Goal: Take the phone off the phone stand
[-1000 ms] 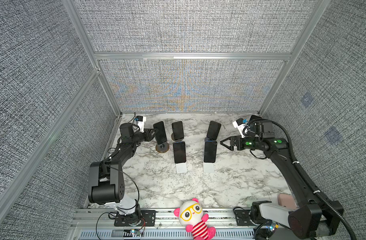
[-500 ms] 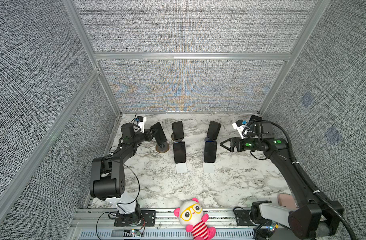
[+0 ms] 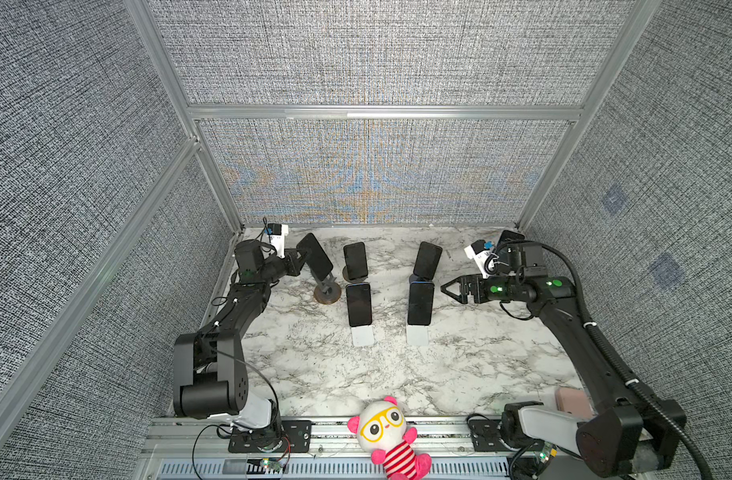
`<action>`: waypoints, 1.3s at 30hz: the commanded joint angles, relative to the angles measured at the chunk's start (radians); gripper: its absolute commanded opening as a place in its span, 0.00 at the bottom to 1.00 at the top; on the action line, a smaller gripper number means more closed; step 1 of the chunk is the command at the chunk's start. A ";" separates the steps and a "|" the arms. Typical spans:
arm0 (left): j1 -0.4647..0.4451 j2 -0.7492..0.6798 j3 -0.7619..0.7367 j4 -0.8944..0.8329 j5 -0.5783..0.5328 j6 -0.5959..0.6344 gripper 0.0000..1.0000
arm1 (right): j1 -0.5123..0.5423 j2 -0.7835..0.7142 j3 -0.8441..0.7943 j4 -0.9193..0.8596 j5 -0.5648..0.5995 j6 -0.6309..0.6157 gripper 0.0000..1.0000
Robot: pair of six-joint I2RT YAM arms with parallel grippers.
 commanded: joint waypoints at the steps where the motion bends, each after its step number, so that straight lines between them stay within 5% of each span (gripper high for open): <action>1: -0.001 -0.064 0.039 -0.085 -0.011 0.002 0.00 | 0.013 -0.019 0.027 -0.013 0.061 -0.005 0.98; 7: -0.044 -0.249 0.199 -0.476 -0.104 -0.015 0.00 | 0.086 -0.026 0.093 -0.048 0.158 -0.026 0.96; 12: -0.102 -0.328 0.284 -0.659 -0.105 -0.098 0.00 | 0.284 0.003 0.205 -0.056 0.301 -0.089 0.95; 24: -0.327 -0.247 0.309 -0.616 -0.054 -0.216 0.00 | 0.583 0.154 0.429 0.017 0.376 -0.133 0.97; 39: -0.432 -0.139 0.304 -0.458 -0.094 -0.291 0.00 | 0.651 0.372 0.596 -0.049 0.436 0.035 0.99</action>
